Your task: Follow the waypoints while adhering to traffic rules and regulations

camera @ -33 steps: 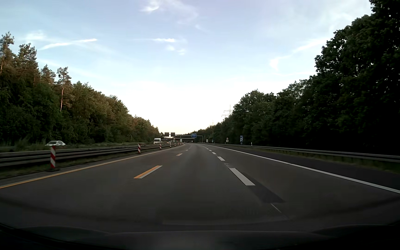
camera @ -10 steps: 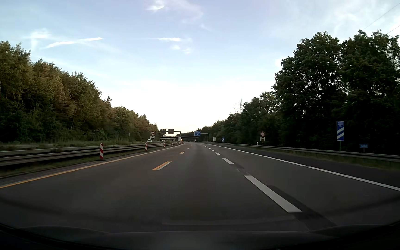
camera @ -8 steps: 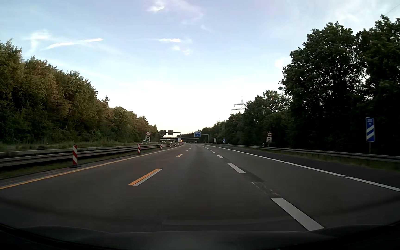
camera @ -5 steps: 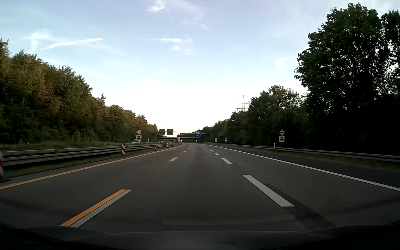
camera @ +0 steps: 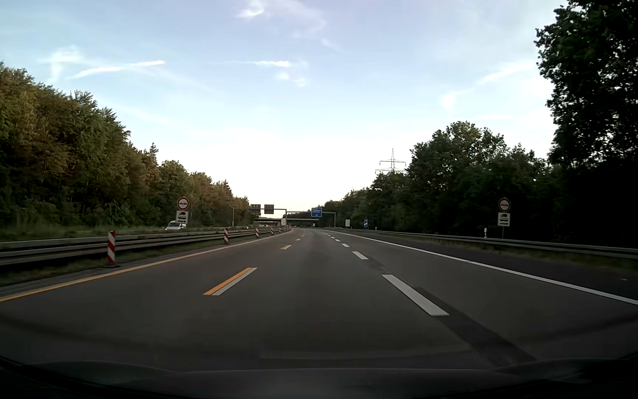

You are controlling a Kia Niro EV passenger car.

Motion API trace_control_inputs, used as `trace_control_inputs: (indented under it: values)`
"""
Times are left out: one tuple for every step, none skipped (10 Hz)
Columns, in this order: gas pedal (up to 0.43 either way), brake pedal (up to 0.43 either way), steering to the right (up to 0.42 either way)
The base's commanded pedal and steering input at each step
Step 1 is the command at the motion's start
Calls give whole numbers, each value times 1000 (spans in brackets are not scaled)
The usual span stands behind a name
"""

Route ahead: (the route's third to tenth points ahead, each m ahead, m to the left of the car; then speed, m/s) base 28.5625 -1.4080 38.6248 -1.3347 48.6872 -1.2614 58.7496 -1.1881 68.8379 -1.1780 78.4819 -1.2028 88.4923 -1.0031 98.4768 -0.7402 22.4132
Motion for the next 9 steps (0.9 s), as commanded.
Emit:
trace_control_inputs:
  values:
    - [39,0,-1]
    - [8,0,-1]
    - [8,0,-1]
    - [8,0,-1]
    - [8,0,-1]
    - [8,0,-1]
    - [8,0,-1]
    - [8,0,-1]
    - [8,0,-1]
